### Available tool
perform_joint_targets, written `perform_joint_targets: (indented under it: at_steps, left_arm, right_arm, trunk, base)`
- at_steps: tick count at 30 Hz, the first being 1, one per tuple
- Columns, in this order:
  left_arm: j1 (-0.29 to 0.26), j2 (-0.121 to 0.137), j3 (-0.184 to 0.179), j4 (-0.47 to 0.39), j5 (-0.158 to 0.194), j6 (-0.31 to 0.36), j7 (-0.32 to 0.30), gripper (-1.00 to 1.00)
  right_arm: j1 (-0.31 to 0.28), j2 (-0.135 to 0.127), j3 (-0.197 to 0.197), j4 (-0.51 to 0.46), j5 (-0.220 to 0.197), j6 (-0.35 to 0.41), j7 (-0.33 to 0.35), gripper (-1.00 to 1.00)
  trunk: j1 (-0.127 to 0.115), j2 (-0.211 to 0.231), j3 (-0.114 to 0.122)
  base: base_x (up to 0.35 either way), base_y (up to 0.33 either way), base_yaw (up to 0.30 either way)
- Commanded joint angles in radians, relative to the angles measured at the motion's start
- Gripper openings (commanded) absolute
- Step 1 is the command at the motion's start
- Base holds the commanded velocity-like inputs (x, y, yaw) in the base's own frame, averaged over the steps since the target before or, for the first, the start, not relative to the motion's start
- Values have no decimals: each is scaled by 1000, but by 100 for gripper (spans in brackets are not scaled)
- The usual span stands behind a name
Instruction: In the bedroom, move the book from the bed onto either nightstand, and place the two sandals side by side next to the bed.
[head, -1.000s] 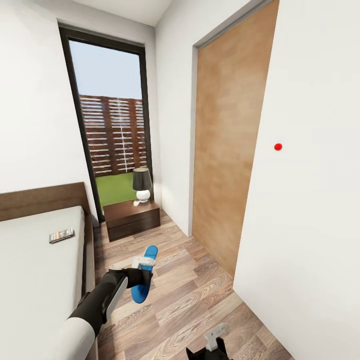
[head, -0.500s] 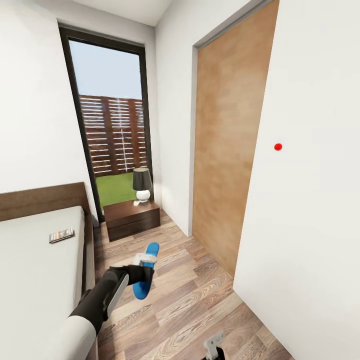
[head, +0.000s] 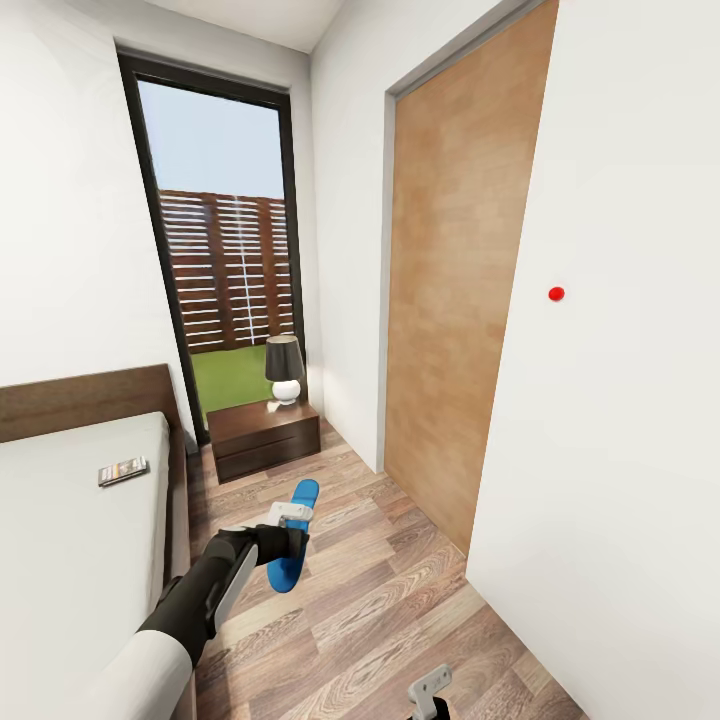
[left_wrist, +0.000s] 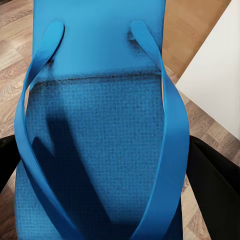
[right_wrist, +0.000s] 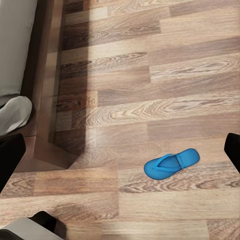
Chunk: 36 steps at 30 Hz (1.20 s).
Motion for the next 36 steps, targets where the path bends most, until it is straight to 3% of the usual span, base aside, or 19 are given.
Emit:
perform_joint_targets:
  at_steps: [1,15,26,36]
  left_arm:
    - [-1,0,0,-1,8,6,2,-100]
    - [-1,0,0,-1,8,6,1,-100]
    - [32,6,-30,-9,-4,0,23,-100]
    - [33,6,-32,-9,-4,-1,24,-100]
  right_arm:
    - [-1,0,0,-2,-1,6,2,100]
    - [-1,0,0,-2,-1,6,2,100]
    - [49,1,-38,0,-20,45,16,100]
    - [50,1,-39,1,-19,47,17,100]
  trunk:
    - [0,-2,-2]
    - [0,-2,-2]
    - [0,-2,-5]
    - [0,-2,-8]
  base:
    - [0,0,0]
    - [0,1,-1]
    - [0,23,-61]
    - [0,1,-186]
